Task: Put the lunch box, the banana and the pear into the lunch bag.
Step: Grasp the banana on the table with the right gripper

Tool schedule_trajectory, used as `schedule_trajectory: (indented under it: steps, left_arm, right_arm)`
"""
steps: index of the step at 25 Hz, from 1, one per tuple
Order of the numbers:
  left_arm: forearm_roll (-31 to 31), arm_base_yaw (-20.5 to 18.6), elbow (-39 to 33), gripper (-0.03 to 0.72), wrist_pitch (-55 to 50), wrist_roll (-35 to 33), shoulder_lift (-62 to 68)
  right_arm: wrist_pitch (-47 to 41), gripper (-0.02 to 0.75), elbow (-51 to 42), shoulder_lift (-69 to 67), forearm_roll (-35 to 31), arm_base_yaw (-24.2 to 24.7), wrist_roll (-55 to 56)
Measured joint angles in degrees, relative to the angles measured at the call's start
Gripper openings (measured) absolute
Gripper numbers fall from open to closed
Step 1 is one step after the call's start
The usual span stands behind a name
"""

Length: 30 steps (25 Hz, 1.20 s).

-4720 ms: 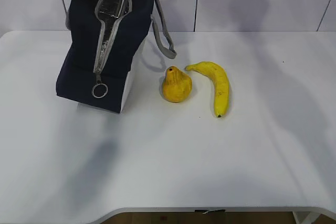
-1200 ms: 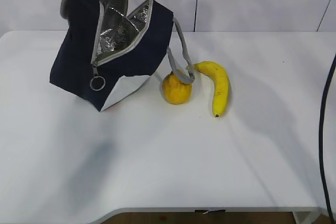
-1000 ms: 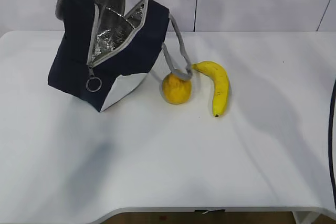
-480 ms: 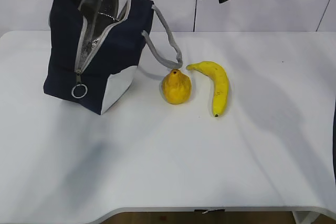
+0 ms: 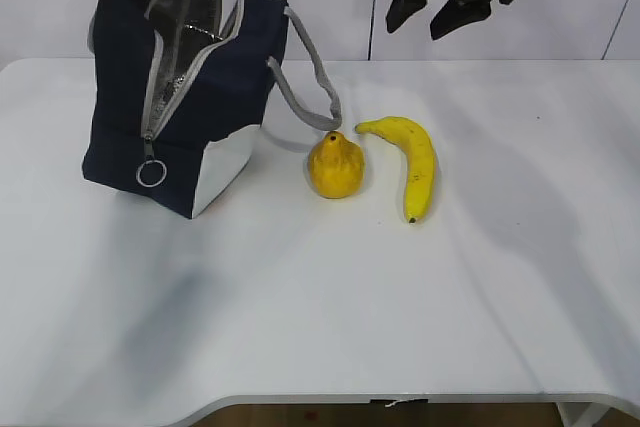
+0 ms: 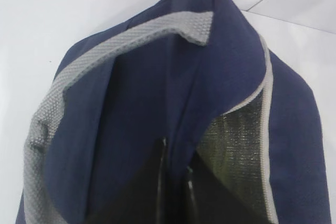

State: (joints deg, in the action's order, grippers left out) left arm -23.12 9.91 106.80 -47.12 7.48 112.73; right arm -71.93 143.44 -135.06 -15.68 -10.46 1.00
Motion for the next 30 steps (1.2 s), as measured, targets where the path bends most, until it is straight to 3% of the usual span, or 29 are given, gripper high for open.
schedule_trajectory:
  steps: [19, 30]
  left_arm:
    - [0.33, 0.00, 0.00, 0.003, 0.17, -0.21, 0.00]
    - [0.33, 0.00, 0.00, 0.003, 0.26, -0.21, 0.00]
  right_arm:
    - [0.30, 0.517, -27.62, 11.98, 3.98, 0.00, 0.02]
    - [0.79, 0.517, -29.66, 9.62, 5.39, 0.00, 0.12]
